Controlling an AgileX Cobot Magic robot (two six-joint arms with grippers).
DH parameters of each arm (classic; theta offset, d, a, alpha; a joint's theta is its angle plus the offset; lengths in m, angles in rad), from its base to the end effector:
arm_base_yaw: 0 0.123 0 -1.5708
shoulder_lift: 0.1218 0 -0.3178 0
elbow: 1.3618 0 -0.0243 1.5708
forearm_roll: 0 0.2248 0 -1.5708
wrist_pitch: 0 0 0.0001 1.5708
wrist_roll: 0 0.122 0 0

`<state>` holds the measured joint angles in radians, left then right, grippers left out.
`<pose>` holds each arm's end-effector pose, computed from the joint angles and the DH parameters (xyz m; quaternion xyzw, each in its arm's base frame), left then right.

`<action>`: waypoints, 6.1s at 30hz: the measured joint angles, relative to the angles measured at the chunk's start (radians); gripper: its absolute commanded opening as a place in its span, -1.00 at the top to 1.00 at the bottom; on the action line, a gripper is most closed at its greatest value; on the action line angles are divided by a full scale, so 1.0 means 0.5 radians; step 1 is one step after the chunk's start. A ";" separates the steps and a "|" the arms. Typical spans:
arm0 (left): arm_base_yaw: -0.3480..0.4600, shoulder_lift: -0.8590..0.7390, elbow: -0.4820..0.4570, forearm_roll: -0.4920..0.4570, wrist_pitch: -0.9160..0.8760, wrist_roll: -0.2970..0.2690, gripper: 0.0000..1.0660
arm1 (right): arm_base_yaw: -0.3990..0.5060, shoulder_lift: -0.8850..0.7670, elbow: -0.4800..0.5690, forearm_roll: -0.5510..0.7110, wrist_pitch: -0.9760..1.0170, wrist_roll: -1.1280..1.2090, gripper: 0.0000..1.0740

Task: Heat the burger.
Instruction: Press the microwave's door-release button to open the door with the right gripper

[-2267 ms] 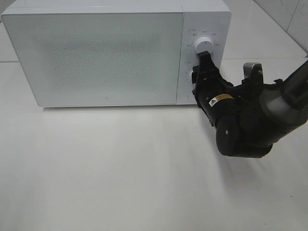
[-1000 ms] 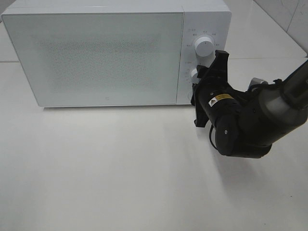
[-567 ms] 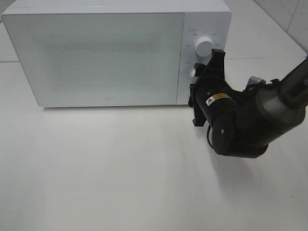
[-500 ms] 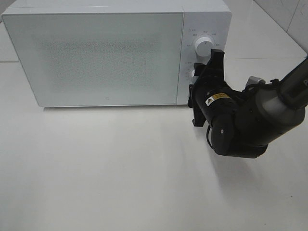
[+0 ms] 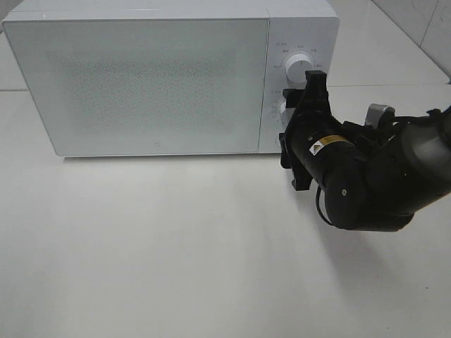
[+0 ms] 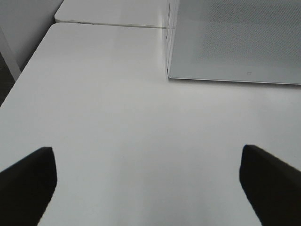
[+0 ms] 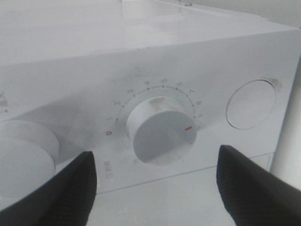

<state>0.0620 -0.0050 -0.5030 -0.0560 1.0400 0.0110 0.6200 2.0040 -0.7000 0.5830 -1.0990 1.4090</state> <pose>-0.0327 -0.0079 0.2537 -0.0207 0.8451 -0.0085 0.5342 0.3379 0.1678 0.1700 0.5223 0.5581 0.4851 0.4248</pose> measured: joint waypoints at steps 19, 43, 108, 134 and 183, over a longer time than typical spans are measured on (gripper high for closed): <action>0.000 0.000 0.000 0.000 0.000 0.000 -0.83 | 0.000 -0.640 0.460 -0.306 0.454 -0.708 -0.30; 0.000 0.000 0.000 0.000 0.000 0.000 -0.83 | 0.000 -1.448 0.322 -0.716 2.230 -2.336 -0.30; 0.000 0.000 0.000 0.000 0.000 0.000 -0.83 | -1.126 -4.016 0.376 -1.202 4.190 -2.564 -0.28; 0.000 0.000 0.000 0.000 0.000 0.000 -0.83 | -1.126 -3.358 0.478 -1.200 3.252 -2.564 -0.28; 0.000 0.000 0.000 0.000 0.000 0.000 -0.83 | -0.748 -1.372 0.642 -0.818 0.998 -2.858 -0.28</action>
<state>0.0620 -0.0050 -0.5030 -0.0560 1.0400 0.0110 0.2460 1.3180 -0.3790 0.1740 -0.6000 -0.0200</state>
